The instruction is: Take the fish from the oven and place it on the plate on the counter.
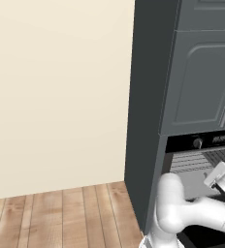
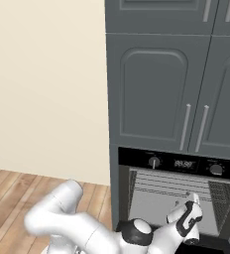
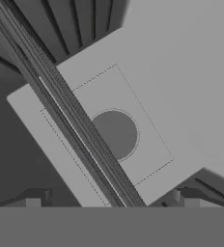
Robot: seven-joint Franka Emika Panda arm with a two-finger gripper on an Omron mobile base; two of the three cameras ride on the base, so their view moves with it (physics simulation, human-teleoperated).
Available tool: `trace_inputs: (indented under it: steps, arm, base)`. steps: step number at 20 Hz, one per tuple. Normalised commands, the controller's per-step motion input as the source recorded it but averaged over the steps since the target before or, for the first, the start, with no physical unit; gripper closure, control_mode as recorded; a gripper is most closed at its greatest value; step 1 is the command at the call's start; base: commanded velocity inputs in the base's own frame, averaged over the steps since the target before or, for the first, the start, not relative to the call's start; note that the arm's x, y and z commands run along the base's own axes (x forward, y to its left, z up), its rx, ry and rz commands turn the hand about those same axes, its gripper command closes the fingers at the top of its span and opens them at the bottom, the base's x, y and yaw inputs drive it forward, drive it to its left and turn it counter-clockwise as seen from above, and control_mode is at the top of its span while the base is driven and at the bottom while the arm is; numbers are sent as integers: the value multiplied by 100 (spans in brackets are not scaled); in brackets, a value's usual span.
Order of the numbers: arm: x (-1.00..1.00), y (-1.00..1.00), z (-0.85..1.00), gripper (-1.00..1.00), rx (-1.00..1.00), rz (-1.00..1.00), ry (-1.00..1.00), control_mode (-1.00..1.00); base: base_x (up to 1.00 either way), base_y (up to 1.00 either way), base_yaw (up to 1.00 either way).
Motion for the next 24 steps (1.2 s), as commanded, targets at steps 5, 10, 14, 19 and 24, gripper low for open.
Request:
trace_inputs:
  steps: [5, 10, 14, 19, 24]
  arm:
    - [21, -2, -96, -100, 0, 0, -17, -100]
    - [19, 0, -87, -100, 0, 0, -23, -100]
    - [17, 0, -79, -100, 0, 0, -24, -100]
    - [7, 0, -78, -100, 0, 0, -25, -100]
    - [-20, 0, -99, -100, 0, 0, -13, -100]
  base:
    - [0, 0, 0]
    - [0, 0, 0]
    - [0, 0, 0]
    - [0, 0, 0]
    - [0, 0, 0]
